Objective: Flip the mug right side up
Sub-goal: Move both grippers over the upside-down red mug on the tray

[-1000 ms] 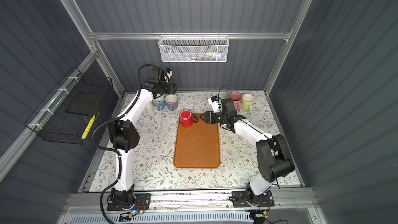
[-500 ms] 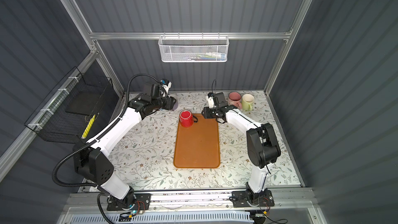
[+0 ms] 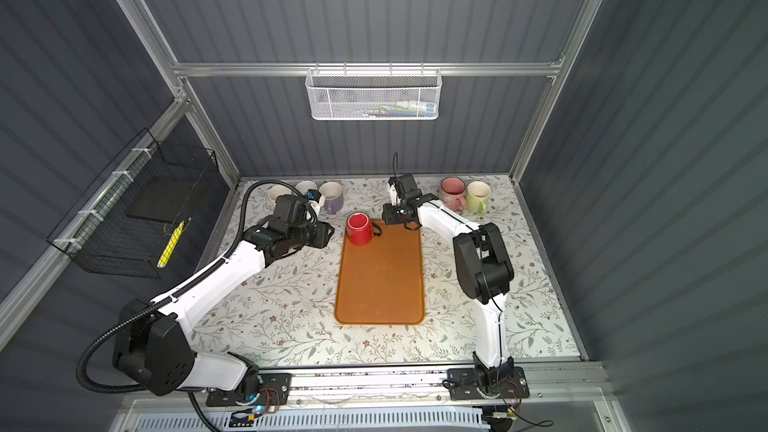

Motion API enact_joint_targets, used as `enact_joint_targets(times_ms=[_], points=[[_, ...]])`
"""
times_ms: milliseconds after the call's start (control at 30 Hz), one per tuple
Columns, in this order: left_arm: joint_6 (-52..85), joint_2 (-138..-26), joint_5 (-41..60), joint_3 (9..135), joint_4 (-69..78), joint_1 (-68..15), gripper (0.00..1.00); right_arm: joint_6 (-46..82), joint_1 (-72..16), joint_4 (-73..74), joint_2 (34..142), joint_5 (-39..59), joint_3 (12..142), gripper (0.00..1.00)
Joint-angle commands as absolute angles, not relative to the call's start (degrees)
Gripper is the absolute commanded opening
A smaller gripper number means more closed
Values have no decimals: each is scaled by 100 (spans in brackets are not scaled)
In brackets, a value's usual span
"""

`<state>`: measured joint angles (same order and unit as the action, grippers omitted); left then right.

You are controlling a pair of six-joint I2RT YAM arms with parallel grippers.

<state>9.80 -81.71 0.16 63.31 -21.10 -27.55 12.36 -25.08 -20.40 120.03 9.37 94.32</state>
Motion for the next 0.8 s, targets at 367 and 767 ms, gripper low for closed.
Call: enact_joint_targets(times_ms=[367, 767], points=[[1391, -8649, 264, 6004, -1386, -2804, 43, 995, -2763, -2411, 12489, 680, 9800, 42], [1766, -9620, 438, 6213, -579, -2809, 40, 1152, -2915, -2062, 12072, 877, 8999, 42]])
